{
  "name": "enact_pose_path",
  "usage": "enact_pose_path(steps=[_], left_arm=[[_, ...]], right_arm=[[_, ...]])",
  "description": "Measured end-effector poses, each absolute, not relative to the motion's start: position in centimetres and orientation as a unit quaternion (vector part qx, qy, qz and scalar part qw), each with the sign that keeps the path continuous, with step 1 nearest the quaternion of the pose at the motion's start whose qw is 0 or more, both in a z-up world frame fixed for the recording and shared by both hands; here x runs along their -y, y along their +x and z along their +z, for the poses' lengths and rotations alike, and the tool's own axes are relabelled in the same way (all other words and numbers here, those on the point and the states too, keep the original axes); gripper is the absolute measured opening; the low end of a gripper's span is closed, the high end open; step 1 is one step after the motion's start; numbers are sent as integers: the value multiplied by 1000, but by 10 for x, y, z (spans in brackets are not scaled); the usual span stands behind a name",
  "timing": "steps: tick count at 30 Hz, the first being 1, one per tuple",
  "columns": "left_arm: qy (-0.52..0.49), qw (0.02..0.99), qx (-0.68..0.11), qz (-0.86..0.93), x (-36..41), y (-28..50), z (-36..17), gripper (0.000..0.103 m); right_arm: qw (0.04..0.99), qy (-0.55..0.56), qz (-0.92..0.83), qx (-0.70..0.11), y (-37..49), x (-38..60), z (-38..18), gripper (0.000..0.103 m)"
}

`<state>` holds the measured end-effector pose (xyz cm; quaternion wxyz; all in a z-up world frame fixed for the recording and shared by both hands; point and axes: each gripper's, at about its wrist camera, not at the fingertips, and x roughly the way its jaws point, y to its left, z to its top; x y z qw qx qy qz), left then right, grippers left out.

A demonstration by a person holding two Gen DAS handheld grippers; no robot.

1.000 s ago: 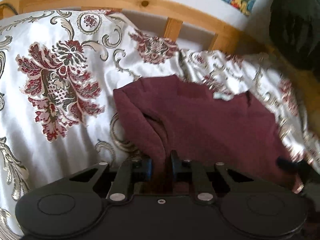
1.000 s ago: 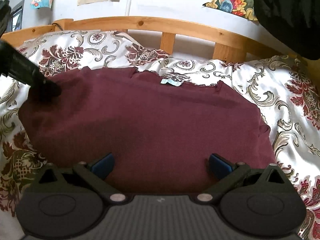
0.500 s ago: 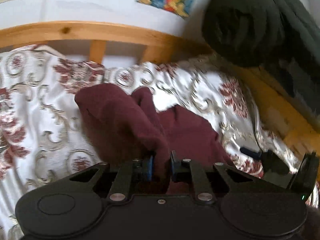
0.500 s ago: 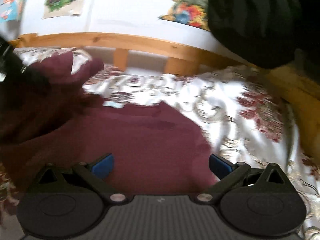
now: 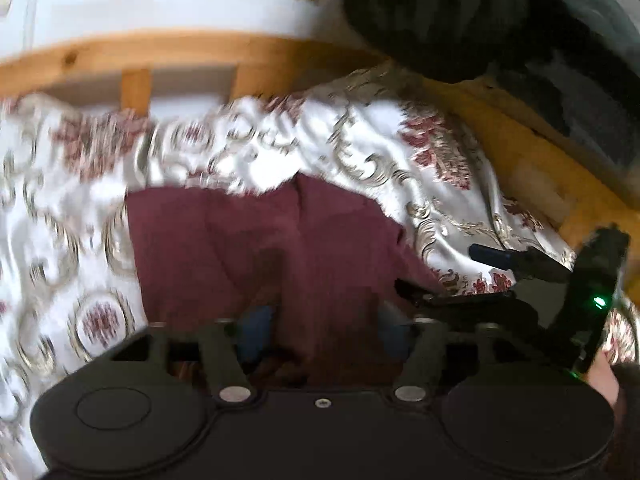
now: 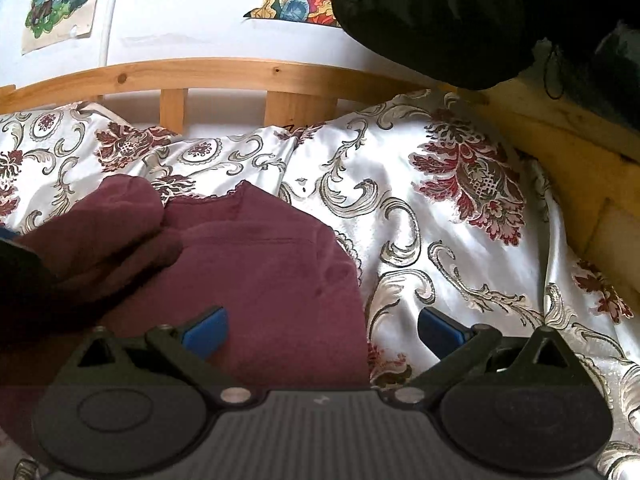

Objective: Fold small clothes

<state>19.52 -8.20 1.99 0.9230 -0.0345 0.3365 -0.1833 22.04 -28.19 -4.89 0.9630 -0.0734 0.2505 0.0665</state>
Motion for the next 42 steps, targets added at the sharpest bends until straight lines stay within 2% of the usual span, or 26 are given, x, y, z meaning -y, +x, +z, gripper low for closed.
enact_pose_path(steps=[7,12,18,26,31,34,38,40,42], left_arm=[[15,952,-255,-171,90,161,46,102],[23,964,-238,-120,74,140,44,102],[9,950,-300,-83,51,134,16,102],[62,937,-336,-73,53,128,-7,102],[85,936,-330,-82,61,129,-7,102],[75,938,-328,-81,60,131,-7,98],[48,939,-334,-63,55,135,-7,90],[42,940,-334,-60,54,136,-8,86],[44,941,-330,-65,55,135,-8,78]], right_arm=[[963,-75,67,-249,220,279,-52,103],[973,-27,83,-215,215,286,-44,103],[957,104,196,-184,211,298,-29,103],[882,180,341,-269,245,258,-32,103],[837,260,345,-336,272,248,-49,103],[827,281,323,-363,283,249,-64,103],[826,281,331,-360,287,246,-74,103],[829,281,338,-347,285,247,-72,97],[834,271,338,-342,282,248,-70,79]])
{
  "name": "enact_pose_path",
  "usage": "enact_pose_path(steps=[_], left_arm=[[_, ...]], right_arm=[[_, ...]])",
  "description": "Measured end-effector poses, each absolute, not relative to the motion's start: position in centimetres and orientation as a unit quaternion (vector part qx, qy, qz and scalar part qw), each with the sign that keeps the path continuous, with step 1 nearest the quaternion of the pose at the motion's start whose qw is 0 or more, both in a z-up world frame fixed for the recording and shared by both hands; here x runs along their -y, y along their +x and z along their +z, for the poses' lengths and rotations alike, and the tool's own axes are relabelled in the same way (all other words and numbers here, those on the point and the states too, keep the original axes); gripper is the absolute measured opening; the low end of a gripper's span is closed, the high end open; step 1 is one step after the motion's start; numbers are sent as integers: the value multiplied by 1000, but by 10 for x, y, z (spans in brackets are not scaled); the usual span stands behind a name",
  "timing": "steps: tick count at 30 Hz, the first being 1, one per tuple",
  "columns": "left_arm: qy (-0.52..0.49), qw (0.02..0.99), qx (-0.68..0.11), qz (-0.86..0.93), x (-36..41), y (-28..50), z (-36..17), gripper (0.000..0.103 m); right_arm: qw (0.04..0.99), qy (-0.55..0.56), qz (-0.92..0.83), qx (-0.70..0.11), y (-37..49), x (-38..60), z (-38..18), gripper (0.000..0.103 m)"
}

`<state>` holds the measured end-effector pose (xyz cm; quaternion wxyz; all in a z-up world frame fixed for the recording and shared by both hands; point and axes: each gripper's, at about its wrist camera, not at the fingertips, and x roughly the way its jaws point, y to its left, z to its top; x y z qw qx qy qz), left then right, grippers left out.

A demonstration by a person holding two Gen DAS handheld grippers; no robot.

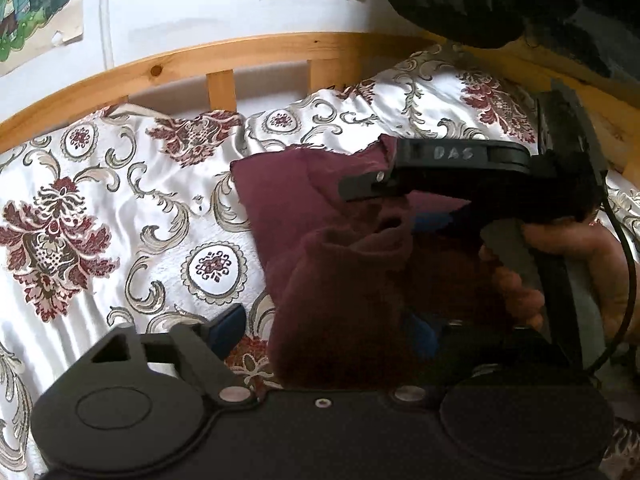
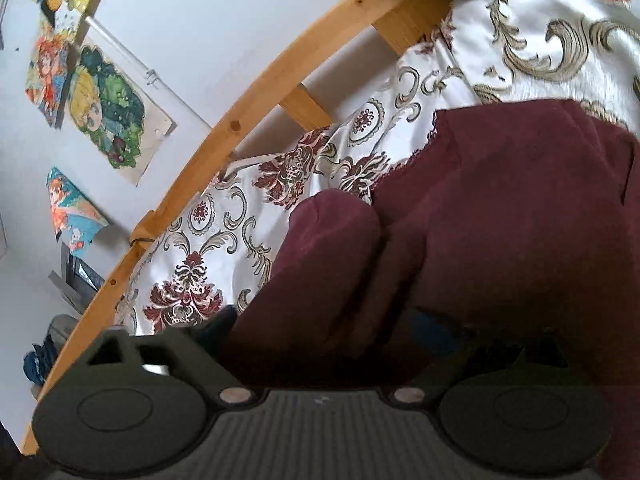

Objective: Fold small clothes

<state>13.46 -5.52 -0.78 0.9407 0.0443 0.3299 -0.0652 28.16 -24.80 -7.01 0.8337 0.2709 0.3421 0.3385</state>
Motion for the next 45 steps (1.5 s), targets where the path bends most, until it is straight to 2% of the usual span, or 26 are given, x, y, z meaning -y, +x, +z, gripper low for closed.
enact_pose_path(steps=[2,5,6,9,11,15,20,27,37,45], left_arm=[[48,941,-325,-80,59,133,-8,58],[58,943,-313,-98,65,130,-7,46],[60,943,-309,-106,67,129,-7,44],[59,943,-301,-133,72,127,-7,39],[52,940,-298,-156,76,124,-7,36],[54,935,-296,-187,85,120,-10,32],[46,931,-296,-208,94,125,-12,19],[62,916,-296,-263,119,138,-8,19],[23,890,-331,-313,144,170,-9,15],[25,878,-330,-346,167,167,-10,11]], right_arm=[[836,271,336,-340,280,251,-71,70],[836,273,332,-341,280,253,-72,47],[838,272,330,-340,280,254,-72,36],[844,267,328,-331,278,258,-70,17],[848,264,329,-320,276,262,-66,13],[858,254,332,-298,270,268,-53,11],[885,195,330,-263,253,269,-31,11],[913,147,306,-227,237,288,-6,10],[924,152,245,-254,241,336,-3,10],[933,120,231,-250,239,346,6,11]])
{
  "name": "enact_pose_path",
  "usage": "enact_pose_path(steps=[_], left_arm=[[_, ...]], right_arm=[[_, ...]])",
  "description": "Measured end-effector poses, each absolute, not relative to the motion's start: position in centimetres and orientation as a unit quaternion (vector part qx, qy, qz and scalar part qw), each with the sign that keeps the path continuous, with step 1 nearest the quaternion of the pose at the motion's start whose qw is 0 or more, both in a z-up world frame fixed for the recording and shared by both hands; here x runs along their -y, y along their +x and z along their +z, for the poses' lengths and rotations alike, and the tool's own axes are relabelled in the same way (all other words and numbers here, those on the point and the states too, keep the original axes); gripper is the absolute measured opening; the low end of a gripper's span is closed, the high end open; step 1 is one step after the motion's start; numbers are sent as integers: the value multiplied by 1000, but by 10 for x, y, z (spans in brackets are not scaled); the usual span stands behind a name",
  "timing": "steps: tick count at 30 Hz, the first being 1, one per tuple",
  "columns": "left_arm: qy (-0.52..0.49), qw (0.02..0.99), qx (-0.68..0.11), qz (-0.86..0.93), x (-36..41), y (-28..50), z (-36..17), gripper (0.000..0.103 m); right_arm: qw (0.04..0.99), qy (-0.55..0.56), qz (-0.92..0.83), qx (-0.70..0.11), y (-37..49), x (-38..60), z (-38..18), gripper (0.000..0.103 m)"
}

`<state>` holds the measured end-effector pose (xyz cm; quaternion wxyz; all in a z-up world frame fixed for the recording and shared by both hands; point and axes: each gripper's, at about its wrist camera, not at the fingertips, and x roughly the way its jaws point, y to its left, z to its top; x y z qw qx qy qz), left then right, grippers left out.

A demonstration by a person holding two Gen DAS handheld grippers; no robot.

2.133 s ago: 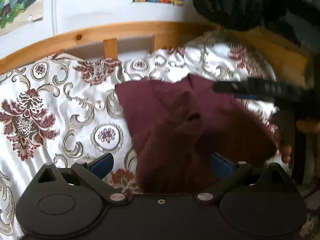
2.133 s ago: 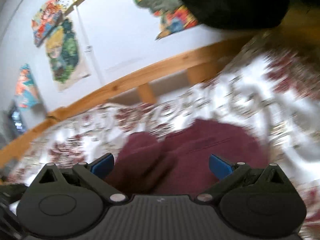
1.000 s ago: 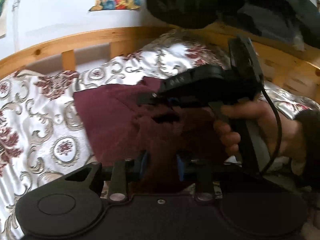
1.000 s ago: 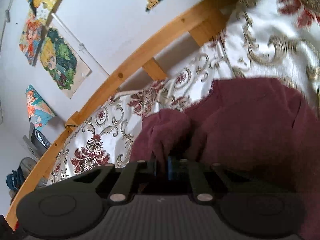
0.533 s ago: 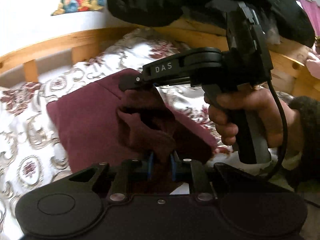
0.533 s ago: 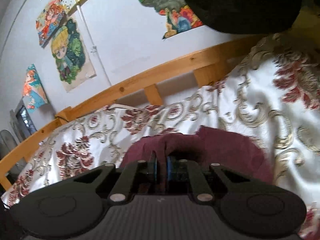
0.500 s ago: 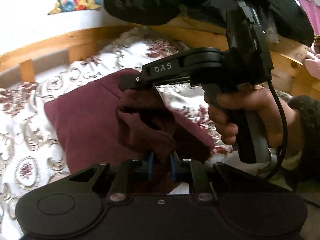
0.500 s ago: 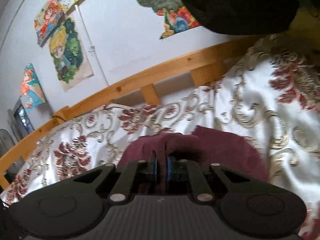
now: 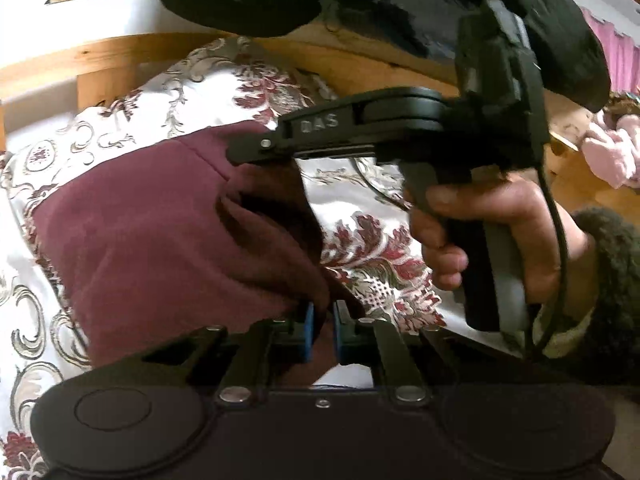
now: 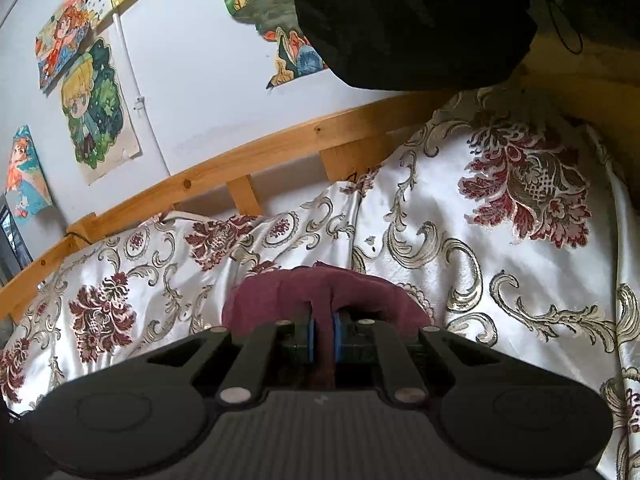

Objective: Fold small clothes

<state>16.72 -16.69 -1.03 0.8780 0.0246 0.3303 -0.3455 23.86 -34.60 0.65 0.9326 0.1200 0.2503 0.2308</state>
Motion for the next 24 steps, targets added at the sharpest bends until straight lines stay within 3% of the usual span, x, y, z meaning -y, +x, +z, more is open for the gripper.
enact_pose_path(steps=[7,10,15,17,21,24], left_arm=[[18,878,-334,-341,158,158,-14,12],[26,880,-322,-348,154,151,-12,25],[85,887,-300,-341,156,139,-11,45],[103,891,-290,-335,159,135,-10,57],[152,896,-270,-319,165,128,-9,62],[197,892,-270,-304,169,127,-13,62]], right_arm=[[921,118,209,-308,253,347,-13,13],[916,125,196,-328,259,350,-21,21],[906,183,191,-331,265,364,-30,52],[899,220,197,-325,270,370,-35,56],[886,267,198,-325,283,375,-46,57],[892,253,191,-323,286,369,-50,51]])
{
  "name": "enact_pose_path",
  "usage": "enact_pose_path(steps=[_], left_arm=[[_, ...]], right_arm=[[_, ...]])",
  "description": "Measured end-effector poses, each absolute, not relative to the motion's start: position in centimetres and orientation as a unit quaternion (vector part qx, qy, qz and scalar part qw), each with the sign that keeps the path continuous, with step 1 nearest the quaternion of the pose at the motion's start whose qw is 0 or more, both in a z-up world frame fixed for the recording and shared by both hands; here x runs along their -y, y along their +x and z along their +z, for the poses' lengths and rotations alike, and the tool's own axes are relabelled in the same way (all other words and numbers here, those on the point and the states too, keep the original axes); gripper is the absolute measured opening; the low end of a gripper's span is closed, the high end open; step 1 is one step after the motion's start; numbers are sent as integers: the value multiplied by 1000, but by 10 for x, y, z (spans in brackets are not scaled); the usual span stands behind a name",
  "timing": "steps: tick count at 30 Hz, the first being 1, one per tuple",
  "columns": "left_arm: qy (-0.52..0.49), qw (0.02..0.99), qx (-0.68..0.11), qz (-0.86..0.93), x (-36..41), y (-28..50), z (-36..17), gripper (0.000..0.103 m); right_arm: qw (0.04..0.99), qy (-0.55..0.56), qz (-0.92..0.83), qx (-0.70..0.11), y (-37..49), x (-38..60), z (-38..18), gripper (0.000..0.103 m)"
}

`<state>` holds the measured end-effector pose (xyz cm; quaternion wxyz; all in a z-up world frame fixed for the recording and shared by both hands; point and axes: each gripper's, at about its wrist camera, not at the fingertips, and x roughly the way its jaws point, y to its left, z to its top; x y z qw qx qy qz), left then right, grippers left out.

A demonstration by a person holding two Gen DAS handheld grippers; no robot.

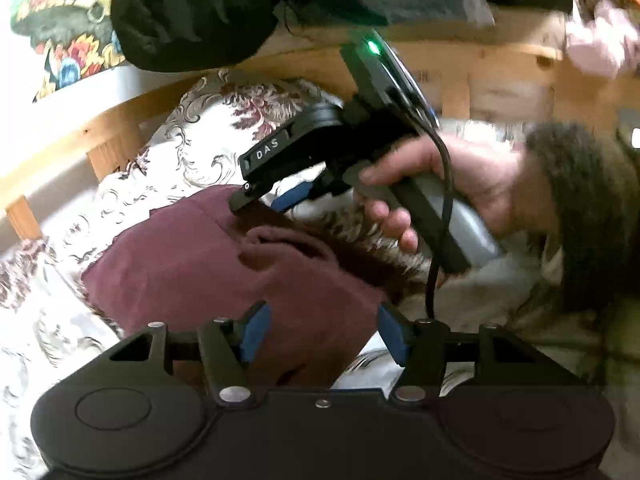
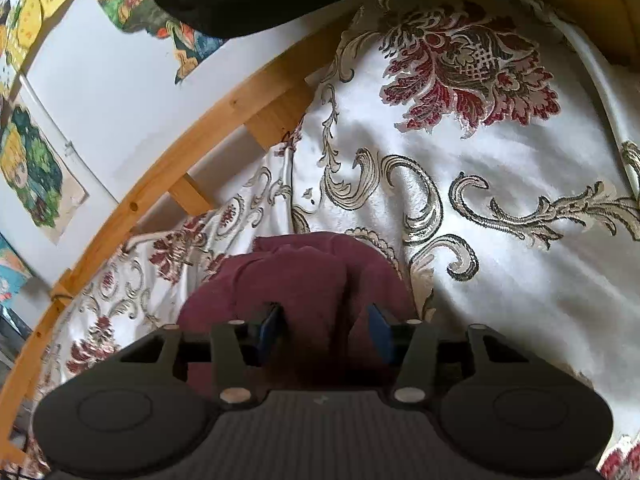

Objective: Fold small clothes

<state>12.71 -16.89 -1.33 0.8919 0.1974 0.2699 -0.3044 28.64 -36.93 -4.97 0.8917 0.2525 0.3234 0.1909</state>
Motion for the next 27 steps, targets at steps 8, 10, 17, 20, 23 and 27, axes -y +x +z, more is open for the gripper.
enact_pose_path(steps=[8,10,17,20,23,27], left_arm=[[236,886,-279,-285,169,130,-22,16],[215,889,-285,-288,166,132,-20,10],[114,896,-280,-326,151,137,-8,5],[64,886,-294,-351,145,141,-10,2],[64,873,-306,-373,152,140,-16,0],[101,859,-317,-388,167,135,-28,0]], right_arm=[[914,204,201,-289,277,357,-37,13],[919,191,203,-277,273,356,-31,8],[947,129,187,-229,256,353,-5,8],[947,126,174,-241,254,359,-3,8],[940,133,163,-269,257,364,-9,8],[934,124,151,-300,263,362,-22,8]])
